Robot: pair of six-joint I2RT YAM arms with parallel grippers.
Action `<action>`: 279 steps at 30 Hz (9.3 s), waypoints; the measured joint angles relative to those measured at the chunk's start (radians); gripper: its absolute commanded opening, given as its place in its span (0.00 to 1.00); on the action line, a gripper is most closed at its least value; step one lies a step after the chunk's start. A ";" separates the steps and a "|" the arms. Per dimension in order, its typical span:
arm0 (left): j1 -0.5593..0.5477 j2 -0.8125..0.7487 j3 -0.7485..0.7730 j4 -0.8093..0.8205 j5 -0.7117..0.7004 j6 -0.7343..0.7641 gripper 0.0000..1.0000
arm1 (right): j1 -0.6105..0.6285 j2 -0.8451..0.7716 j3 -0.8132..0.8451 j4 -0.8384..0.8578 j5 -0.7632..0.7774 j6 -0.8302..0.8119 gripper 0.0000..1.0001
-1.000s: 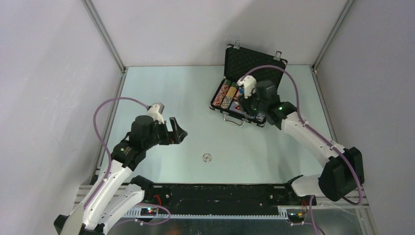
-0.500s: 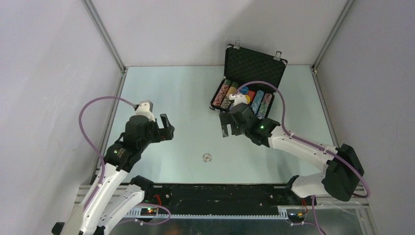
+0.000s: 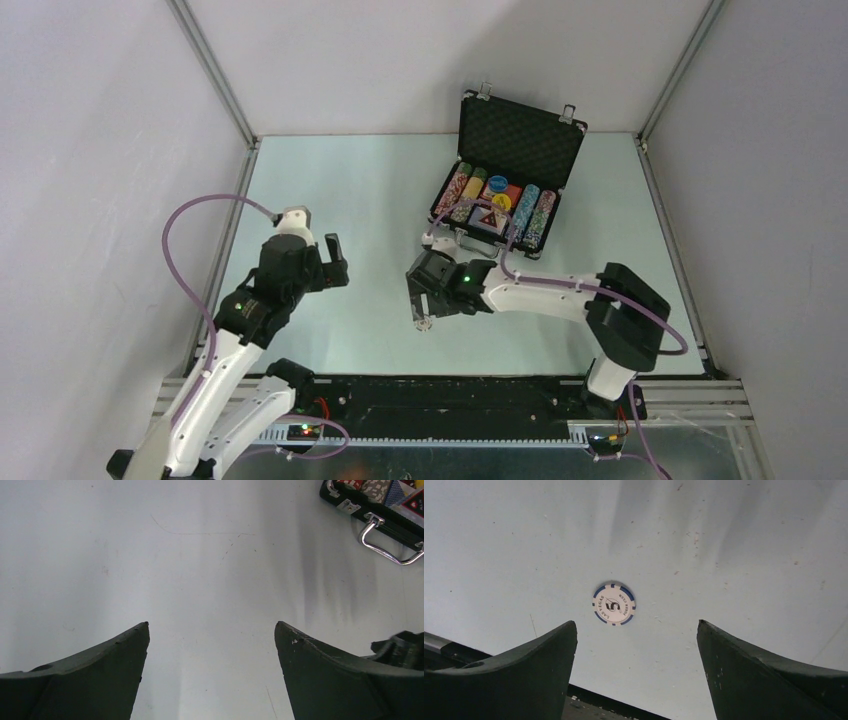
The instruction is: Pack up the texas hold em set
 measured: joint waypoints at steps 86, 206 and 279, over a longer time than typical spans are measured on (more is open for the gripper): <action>0.000 -0.006 0.062 0.024 0.066 -0.089 1.00 | 0.084 0.206 0.246 -0.209 0.025 -0.035 0.52; 0.005 0.376 -0.401 1.050 0.829 -0.681 0.87 | -0.232 -0.188 0.089 -0.216 -0.038 -0.245 0.50; -0.090 0.300 -0.213 0.651 0.692 -0.569 0.86 | -1.548 -0.130 -0.307 0.136 -0.030 -0.060 0.65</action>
